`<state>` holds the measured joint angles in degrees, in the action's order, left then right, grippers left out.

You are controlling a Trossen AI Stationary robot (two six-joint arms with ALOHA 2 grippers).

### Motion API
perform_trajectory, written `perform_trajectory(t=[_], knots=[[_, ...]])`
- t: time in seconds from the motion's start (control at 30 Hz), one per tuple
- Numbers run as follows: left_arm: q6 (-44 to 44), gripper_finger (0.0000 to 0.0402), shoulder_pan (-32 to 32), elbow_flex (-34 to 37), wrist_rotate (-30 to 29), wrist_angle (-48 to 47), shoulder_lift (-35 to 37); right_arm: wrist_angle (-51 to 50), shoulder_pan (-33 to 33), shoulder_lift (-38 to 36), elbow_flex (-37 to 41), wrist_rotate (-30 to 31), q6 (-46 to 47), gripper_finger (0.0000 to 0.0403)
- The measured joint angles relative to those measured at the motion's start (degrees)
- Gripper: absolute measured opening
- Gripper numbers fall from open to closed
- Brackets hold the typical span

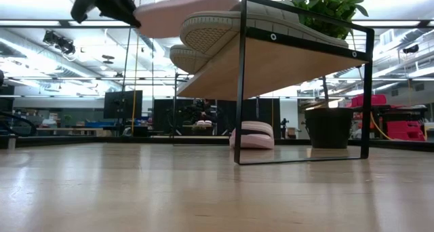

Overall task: Pick and place slides into the shelf
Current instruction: Put the top pink slipper on the shelf

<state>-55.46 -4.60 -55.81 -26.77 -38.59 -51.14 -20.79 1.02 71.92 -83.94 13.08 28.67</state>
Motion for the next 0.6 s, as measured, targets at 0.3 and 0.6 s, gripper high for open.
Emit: perform_trajectory(t=[0.3,0.6], knots=[[-5.1,0.0046,-1.7,0.0,-1.5,2.6,-11.6,-0.7,0.0,0.9,0.0,-3.2,-0.3,0.0004],[-8.5,0.0046,-3.4,0.0,-5.8,13.5,-19.5,-0.7,-0.1,1.1,0.0,-7.0,-0.4,0.0004]])
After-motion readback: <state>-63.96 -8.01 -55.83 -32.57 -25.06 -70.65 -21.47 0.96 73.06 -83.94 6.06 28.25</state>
